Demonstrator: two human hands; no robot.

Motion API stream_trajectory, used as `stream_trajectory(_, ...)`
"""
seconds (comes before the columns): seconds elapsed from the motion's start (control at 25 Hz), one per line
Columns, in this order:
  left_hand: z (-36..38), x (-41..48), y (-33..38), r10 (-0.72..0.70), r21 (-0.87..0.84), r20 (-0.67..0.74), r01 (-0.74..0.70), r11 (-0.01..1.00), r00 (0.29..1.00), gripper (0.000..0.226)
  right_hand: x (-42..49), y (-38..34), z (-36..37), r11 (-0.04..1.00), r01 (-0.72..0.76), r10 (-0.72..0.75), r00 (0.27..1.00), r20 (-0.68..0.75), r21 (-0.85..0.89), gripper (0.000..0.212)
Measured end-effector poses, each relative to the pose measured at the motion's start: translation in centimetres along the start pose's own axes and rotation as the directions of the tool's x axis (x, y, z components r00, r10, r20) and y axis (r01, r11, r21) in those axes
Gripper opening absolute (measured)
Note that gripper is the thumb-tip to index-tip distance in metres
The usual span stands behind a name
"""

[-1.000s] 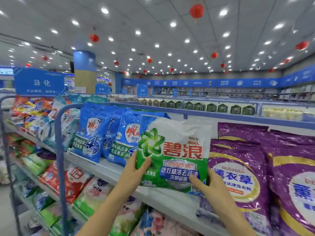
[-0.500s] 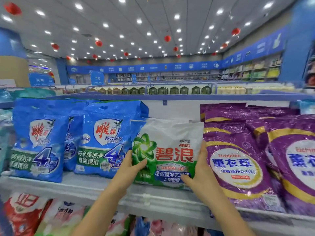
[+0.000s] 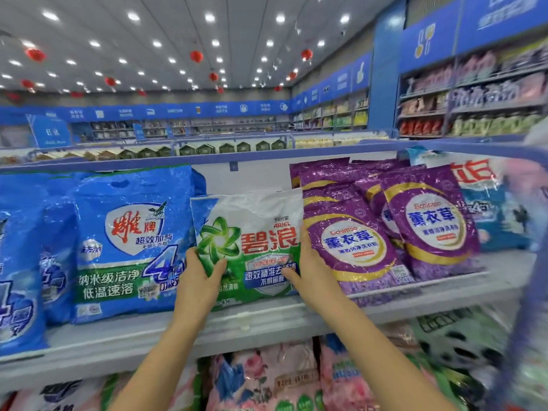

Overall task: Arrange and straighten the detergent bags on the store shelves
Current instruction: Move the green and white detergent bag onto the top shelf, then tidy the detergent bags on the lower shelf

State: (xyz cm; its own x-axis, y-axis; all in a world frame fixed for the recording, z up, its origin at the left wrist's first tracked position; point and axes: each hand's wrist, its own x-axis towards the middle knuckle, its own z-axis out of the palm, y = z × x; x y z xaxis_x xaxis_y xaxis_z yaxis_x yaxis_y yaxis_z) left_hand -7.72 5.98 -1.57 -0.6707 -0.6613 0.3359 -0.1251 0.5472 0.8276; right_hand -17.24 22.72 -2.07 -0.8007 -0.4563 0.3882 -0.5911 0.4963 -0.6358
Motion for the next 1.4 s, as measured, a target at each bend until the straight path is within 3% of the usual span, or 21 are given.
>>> stream_trajectory(0.16,-0.5,-0.6,1.0,0.237,0.276,-0.249,-0.166,0.947,0.939,0.071,-2.5,-0.7,-1.2,0.998,0.027,-0.030,0.997,-0.078,-0.051,0.087)
stream_trajectory(0.28,0.6,-2.1,2.8,0.433,0.370,-0.295,-0.316,0.874,0.852,0.055,-6.2,0.8,-3.5,0.987,0.034,-0.058,0.986,-0.154,-0.157,0.066)
stream_trajectory(0.36,2.5,-3.9,4.7,0.499,0.281,-0.250,-0.431,0.857,0.830,0.041,-8.9,2.8,-5.8,0.984,-0.026,-0.012,0.978,-0.209,-0.176,0.057)
stream_trajectory(0.48,7.2,-7.3,7.7,0.568,0.120,-0.064,-0.559,0.821,0.820,0.026,-13.0,6.8,-10.1,0.976,-0.155,0.108,0.954,-0.280,-0.154,0.051)
stream_trajectory(0.64,15.0,-11.5,10.8,0.657,-0.071,0.151,-0.655,0.752,0.738,0.029,-18.3,13.4,-17.2,0.932,-0.316,0.221,0.882,-0.417,-0.175,0.041)
stream_trajectory(0.8,23.5,-15.7,14.8,0.667,-0.233,0.281,-0.625,0.745,0.690,0.025,-23.7,20.8,-24.8,0.902,-0.421,0.314,0.793,-0.521,-0.096,0.028)
stream_trajectory(1.0,35.3,-22.0,20.7,0.636,-0.318,0.414,-0.551,0.772,0.652,0.016,-29.1,31.4,-34.7,0.877,-0.478,0.416,0.706,-0.573,0.048,0.016)
stream_trajectory(1.12,42.1,-26.0,23.4,0.619,-0.342,0.470,-0.516,0.785,0.629,0.011,-31.6,37.1,-39.5,0.875,-0.467,0.443,0.670,-0.596,0.126,0.011)
stream_trajectory(1.24,48.5,-29.6,25.0,0.557,-0.323,0.578,-0.459,0.828,0.597,0.011,-33.6,42.5,-42.9,0.866,-0.467,0.466,0.622,-0.629,0.180,0.021)
stream_trajectory(1.32,51.9,-31.0,25.6,0.525,-0.287,0.633,-0.458,0.841,0.569,0.005,-34.5,45.7,-44.2,0.854,-0.463,0.497,0.588,-0.639,0.237,0.014)
stream_trajectory(1.4,55.3,-31.4,26.1,0.513,-0.265,0.652,-0.466,0.844,0.558,0.013,-35.1,49.1,-45.1,0.831,-0.485,0.534,0.557,-0.636,0.273,0.017)
